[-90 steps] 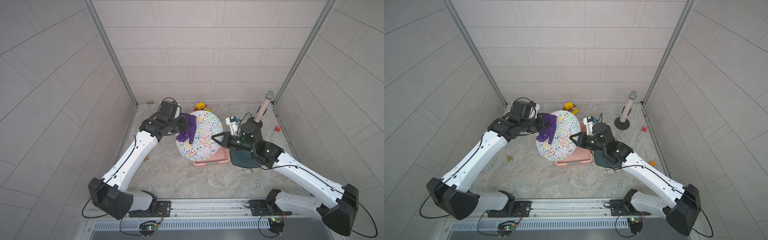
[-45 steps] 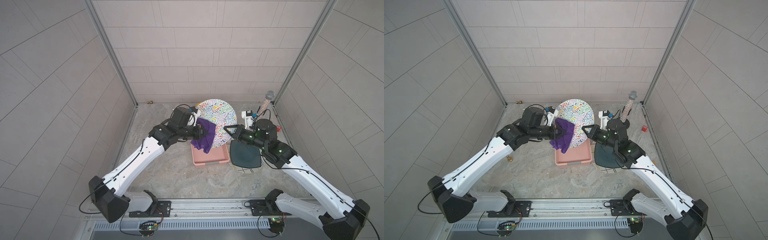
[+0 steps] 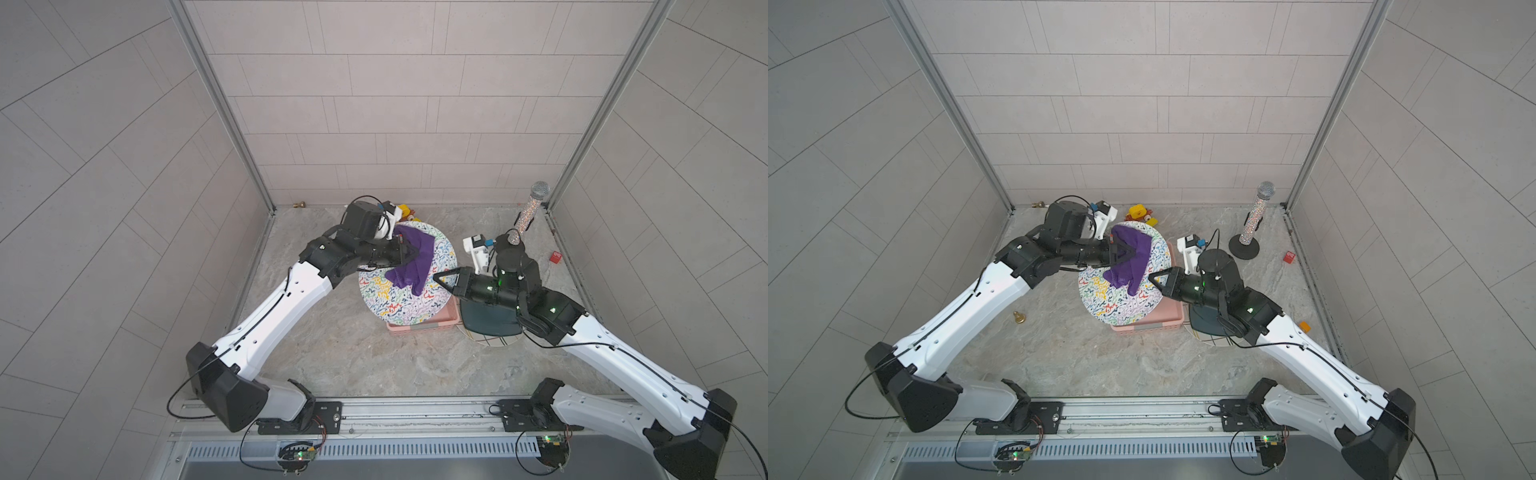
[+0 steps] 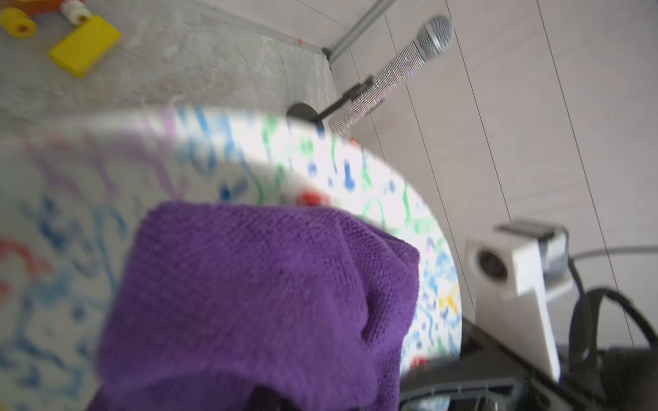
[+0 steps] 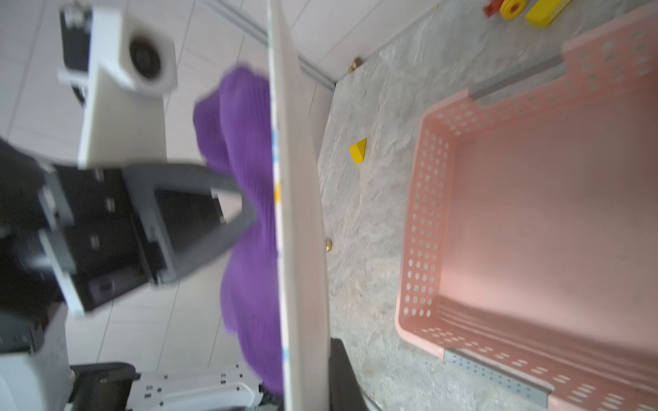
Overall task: Wipe the wet plate dry
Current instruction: Wipe the plate with towel.
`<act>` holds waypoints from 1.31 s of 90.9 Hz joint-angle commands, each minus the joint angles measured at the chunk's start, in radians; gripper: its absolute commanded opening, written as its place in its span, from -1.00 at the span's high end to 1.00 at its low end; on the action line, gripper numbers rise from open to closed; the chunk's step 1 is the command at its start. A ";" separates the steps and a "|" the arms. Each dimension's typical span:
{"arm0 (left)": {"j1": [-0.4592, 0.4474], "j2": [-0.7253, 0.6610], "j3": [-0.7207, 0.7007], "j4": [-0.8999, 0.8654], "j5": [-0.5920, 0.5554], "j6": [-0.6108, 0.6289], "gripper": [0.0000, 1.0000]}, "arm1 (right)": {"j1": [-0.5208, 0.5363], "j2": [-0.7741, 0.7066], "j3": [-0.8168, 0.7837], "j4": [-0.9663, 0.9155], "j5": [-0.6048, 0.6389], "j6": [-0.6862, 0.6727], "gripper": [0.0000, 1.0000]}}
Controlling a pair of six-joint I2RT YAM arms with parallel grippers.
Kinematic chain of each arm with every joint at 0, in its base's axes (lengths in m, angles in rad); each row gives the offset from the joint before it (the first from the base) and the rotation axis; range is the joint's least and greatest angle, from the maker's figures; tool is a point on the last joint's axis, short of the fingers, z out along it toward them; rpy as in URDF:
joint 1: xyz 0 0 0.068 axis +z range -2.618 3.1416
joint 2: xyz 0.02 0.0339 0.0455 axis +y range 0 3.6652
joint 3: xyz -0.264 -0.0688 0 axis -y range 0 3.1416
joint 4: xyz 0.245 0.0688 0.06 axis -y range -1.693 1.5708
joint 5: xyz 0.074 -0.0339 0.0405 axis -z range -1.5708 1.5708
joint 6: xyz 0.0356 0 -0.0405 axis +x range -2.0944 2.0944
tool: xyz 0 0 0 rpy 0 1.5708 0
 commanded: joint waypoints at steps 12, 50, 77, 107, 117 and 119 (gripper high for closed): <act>0.125 -0.098 -0.176 0.022 -0.004 -0.061 1.00 | -0.190 -0.128 0.063 0.259 -0.164 0.086 1.00; 0.043 0.022 -0.022 0.023 0.012 -0.083 1.00 | -0.119 -0.104 0.016 0.277 -0.257 0.104 1.00; 0.031 0.148 0.193 -0.030 0.063 0.019 1.00 | 0.002 -0.120 -0.019 0.183 -0.287 -0.051 1.00; 0.012 0.073 0.069 -0.047 0.038 0.055 1.00 | -0.279 -0.122 0.035 0.316 -0.276 0.123 1.00; 0.065 0.021 0.019 -0.001 0.068 0.066 1.00 | -0.221 -0.120 0.033 0.311 -0.313 0.121 1.00; 0.046 0.023 0.029 -0.010 0.059 0.086 1.00 | -0.200 -0.118 0.033 0.309 -0.299 0.112 1.00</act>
